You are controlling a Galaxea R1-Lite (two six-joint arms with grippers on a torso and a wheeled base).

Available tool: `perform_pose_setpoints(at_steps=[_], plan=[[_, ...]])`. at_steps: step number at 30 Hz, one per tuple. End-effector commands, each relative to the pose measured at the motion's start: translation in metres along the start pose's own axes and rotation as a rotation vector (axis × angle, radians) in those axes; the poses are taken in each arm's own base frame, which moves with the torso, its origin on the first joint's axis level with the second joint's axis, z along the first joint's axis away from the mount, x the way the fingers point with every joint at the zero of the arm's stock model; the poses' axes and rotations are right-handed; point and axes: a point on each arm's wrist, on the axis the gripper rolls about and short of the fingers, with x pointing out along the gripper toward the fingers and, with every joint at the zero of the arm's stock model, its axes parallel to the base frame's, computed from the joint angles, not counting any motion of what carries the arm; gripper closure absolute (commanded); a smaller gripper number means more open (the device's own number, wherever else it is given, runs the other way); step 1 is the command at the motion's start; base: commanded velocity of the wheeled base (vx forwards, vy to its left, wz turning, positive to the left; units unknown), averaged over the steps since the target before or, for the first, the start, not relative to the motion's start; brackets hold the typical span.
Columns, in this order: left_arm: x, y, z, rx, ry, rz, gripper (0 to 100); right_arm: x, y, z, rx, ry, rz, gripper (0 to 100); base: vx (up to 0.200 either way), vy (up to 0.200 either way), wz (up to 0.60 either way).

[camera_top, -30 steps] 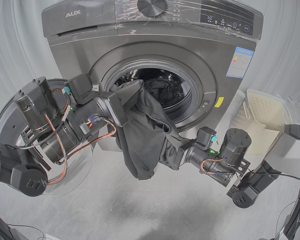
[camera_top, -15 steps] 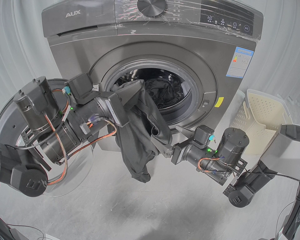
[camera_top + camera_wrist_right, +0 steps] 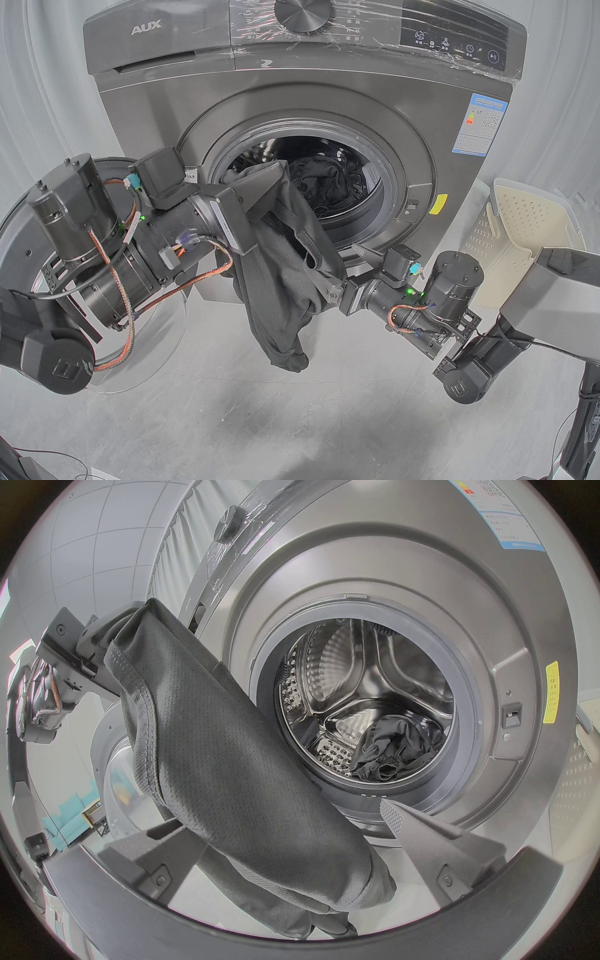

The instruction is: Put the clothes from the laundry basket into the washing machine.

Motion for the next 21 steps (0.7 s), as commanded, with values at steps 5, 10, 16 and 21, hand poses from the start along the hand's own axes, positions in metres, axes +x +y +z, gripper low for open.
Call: perform_pose_setpoints(at_steps=[5, 10, 16, 21], plan=[[0.000, 0.000, -0.001, 0.000, 0.002, 0.000, 100, -0.004, -0.005, 0.007, -0.004, -0.026, -0.011, 0, 0.000, 0.000, 0.00], [0.000, 0.000, 0.000, 0.000, -0.001, 0.001, 100, -0.003, -0.006, 0.008, -0.004, -0.029, -0.012, 0, 0.000, 0.000, 0.00], [0.000, 0.000, 0.002, -0.001, -0.007, -0.002, 100, 0.006, -0.008, -0.014, -0.002, 0.004, -0.018, 0, 0.000, 0.000, 0.00], [-0.001, -0.001, 0.003, 0.000, -0.011, -0.003, 100, 0.014, -0.013, -0.020, -0.004, 0.001, -0.029, 0, 0.000, 0.000, 0.00]])
